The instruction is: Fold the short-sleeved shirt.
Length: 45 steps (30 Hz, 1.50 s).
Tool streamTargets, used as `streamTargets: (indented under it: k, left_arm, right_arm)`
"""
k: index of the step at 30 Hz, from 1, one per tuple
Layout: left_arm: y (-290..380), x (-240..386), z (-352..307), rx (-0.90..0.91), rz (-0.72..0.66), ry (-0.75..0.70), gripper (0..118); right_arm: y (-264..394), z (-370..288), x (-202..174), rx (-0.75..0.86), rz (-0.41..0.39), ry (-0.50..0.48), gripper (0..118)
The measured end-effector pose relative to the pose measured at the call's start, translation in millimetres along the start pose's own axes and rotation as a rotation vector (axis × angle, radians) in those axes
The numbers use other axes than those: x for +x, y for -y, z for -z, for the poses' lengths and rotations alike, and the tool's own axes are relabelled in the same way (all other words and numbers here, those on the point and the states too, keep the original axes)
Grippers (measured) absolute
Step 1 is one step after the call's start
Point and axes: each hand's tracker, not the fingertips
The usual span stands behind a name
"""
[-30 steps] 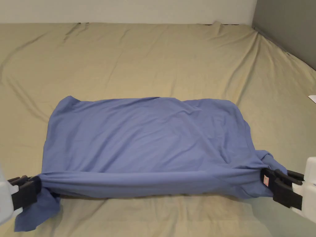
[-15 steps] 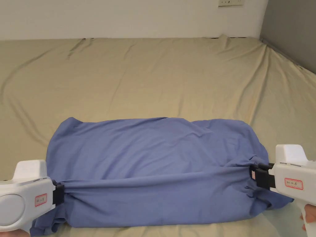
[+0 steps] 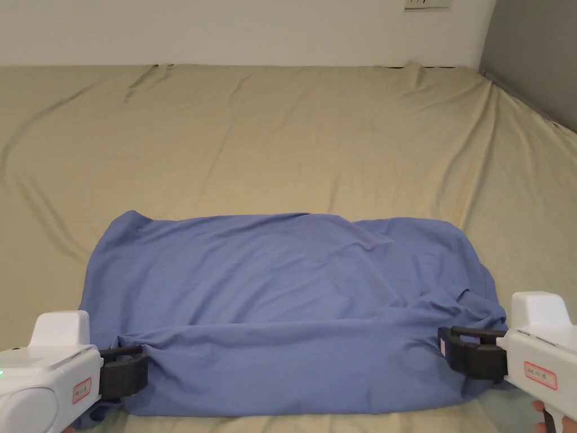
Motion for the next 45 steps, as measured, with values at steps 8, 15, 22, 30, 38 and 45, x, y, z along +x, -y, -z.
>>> streamTargets:
  k: [8, 15, 22, 30, 38, 45]
  left_arm:
    - [0, 9, -87, 0.235, -0.053, -0.007, 102]
    - [29, 34, -193, 0.481, 0.020, -0.063, 75]
    - [65, 41, -206, 0.422, -0.032, 0.007, 0]
    - [70, 31, -193, 0.373, -0.059, -0.050, 0]
    - [50, 15, -109, 0.067, -0.042, 0.028, 95]
    - [29, 15, -53, 0.011, 0.006, -0.037, 108]
  right_arm:
    - [-9, -77, -24, 0.274, -0.037, 0.069, 118]
    - [12, -173, -64, 0.557, -0.058, 0.106, 115]
    - [55, -195, -83, 0.607, -0.069, 0.088, 2]
    - [66, -193, -78, 0.556, -0.053, 0.048, 2]
    - [60, -173, -92, 0.501, -0.061, -0.031, 2]
    - [50, -153, -98, 0.464, -0.078, -0.070, 2]
